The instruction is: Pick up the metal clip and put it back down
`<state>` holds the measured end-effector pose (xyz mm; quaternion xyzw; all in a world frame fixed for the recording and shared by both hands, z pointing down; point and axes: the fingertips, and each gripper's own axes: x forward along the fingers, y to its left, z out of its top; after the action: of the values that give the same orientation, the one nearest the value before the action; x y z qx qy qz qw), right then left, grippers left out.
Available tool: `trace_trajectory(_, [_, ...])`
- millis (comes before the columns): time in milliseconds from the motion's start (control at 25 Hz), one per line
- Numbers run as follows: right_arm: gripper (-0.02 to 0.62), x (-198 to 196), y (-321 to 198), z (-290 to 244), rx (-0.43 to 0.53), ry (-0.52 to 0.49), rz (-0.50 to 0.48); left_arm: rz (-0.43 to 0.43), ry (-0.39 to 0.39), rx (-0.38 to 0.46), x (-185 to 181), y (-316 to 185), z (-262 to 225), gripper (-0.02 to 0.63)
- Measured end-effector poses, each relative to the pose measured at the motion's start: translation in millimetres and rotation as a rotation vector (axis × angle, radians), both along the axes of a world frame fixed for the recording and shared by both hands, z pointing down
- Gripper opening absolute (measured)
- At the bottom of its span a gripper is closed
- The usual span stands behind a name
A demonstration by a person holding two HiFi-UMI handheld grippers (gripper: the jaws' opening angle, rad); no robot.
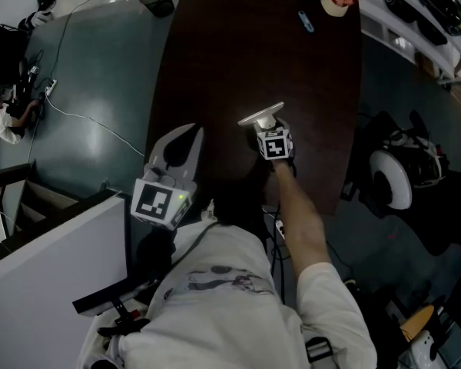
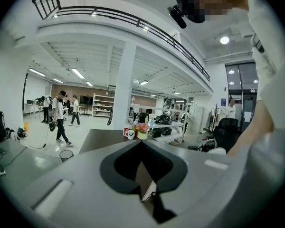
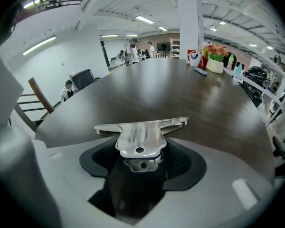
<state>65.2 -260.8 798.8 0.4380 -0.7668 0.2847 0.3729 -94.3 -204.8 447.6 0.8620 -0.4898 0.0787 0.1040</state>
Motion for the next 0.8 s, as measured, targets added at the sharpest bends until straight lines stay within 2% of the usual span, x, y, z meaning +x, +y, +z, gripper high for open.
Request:
trace_trajectory(480, [0.344,1,-5,-15,0.047,-0.025,-0.001,-0.001,0.013,0.005,-1,6,-6,-0.003])
trace_trajectory(720, [0.343,-2,-7,-70,0.193,-0.124,0.002,0.006,0.035,0.019,7,8,-11,-0.003])
trace_trajectory(800, [0.319,-1,-6,-97,0.259,-0.151,0.019,0.008,0.042,0.025,11,10,-14,-0.003])
